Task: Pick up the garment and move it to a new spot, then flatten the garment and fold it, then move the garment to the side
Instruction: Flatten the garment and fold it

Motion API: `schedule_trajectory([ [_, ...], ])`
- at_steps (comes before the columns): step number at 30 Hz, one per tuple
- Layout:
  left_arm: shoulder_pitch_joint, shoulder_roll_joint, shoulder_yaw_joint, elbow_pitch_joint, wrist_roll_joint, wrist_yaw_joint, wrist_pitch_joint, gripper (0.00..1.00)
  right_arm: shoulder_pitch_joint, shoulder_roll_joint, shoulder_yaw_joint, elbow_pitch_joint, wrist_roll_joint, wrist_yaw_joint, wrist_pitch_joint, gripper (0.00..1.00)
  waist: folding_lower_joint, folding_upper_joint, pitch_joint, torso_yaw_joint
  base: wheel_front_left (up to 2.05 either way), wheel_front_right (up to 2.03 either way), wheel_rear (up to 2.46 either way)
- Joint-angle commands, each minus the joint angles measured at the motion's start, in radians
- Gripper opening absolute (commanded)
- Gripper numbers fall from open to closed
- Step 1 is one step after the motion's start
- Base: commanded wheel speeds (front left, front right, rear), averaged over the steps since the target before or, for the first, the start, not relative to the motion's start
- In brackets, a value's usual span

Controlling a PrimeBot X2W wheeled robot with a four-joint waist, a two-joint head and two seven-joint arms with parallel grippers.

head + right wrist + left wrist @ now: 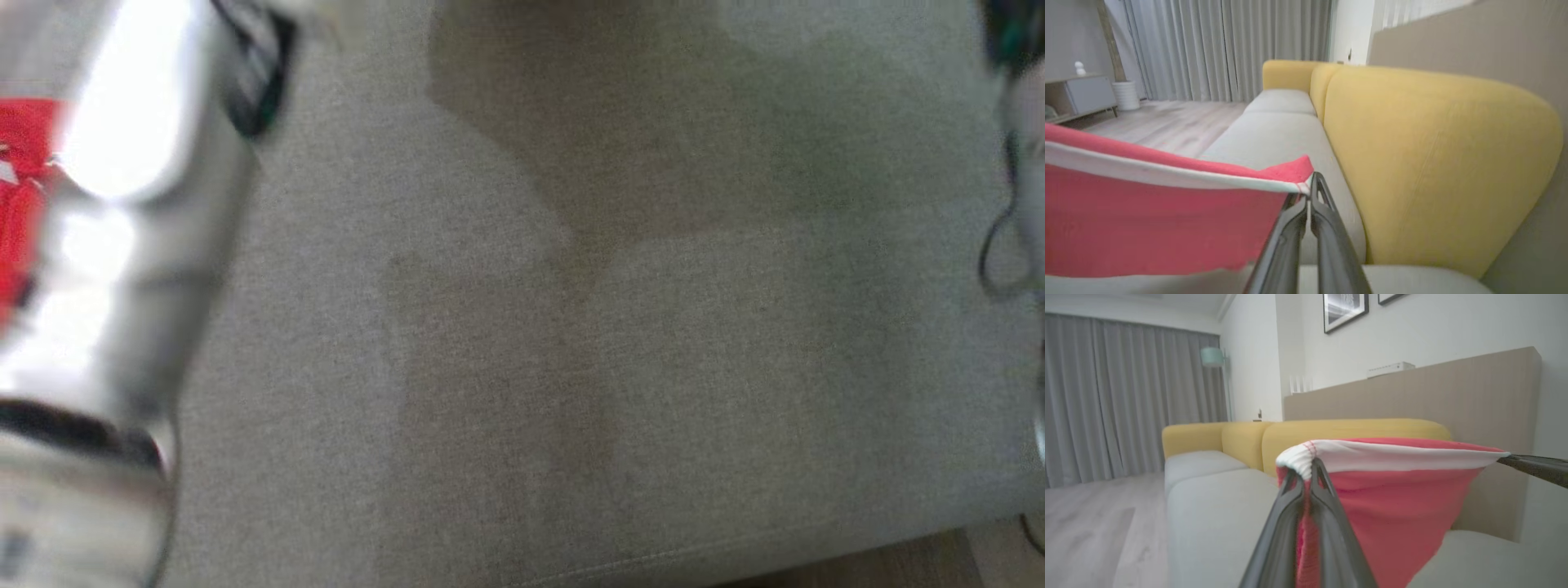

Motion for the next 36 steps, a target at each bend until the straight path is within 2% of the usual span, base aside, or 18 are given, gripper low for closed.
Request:
schedule_trajectory([
  [1, 0.071, 0.033, -0.028, -0.033, -0.033, 0.002, -0.010, 0.00, 0.066, -0.019, 0.045, 0.001, 0.024, -0.001, 0.011, 0.00, 0.0001, 0.0000, -0.019, 0.002, 0.00, 0.00, 0.00],
  [7, 0.345, 0.080, -0.188, -0.127, -0.121, 0.002, -0.006, 0.00, 0.271, -0.090, 0.216, -0.001, 0.138, -0.001, 0.128, 0.00, 0.0001, 0.0000, -0.077, 0.001, 0.00, 0.00, 0.00],
  [8, 0.345, 0.080, -0.188, -0.127, -0.121, 0.002, -0.006, 0.00, 0.271, -0.090, 0.216, -0.001, 0.138, -0.001, 0.128, 0.00, 0.0001, 0.0000, -0.077, 0.001, 0.00, 0.00, 0.00],
  [13, 0.553, 0.133, -0.234, -0.223, -0.177, 0.010, 0.011, 0.00, 0.406, -0.179, 0.357, -0.101, 0.265, -0.001, 0.264, 0.00, 0.0001, 0.0000, -0.139, -0.021, 0.00, 0.00, 0.00],
  [18, 0.715, 0.172, -0.269, -0.358, -0.193, 0.058, 0.045, 0.00, 0.515, -0.287, 0.442, -0.225, 0.407, -0.001, 0.433, 0.00, 0.0001, 0.0000, -0.195, -0.036, 0.00, 0.00, 0.00],
  [22, 0.818, 0.212, -0.302, -0.470, -0.190, 0.102, 0.082, 0.00, 0.599, -0.382, 0.472, -0.358, 0.500, -0.001, 0.548, 0.00, 0.0001, 0.0000, -0.237, -0.052, 0.00, 0.00, 0.00],
  [26, 0.912, 0.251, -0.341, -0.580, -0.188, 0.137, 0.126, 0.00, 0.693, -0.468, 0.458, -0.499, 0.581, -0.001, 0.643, 0.00, 0.0001, 0.0000, -0.275, -0.063, 0.00, 0.00, 0.00],
  [30, 0.967, 0.273, -0.362, -0.677, -0.181, 0.173, 0.145, 0.00, 0.764, -0.507, 0.374, -0.620, 0.628, -0.001, 0.662, 0.00, 0.0001, 0.0000, -0.287, -0.061, 0.00, 0.00, 0.00],
  [33, 0.938, 0.273, -0.337, -0.719, -0.171, 0.202, 0.143, 0.00, 0.790, -0.518, 0.291, -0.700, 0.577, -0.001, 0.649, 0.00, 0.0001, 0.0000, -0.262, -0.040, 0.00, 0.00, 0.00],
  [36, 0.892, 0.261, -0.317, -0.722, -0.165, 0.208, 0.141, 0.00, 0.783, -0.495, 0.233, -0.737, 0.522, -0.001, 0.633, 0.00, 0.0001, 0.0000, -0.226, -0.015, 0.00, 0.00, 0.00],
])
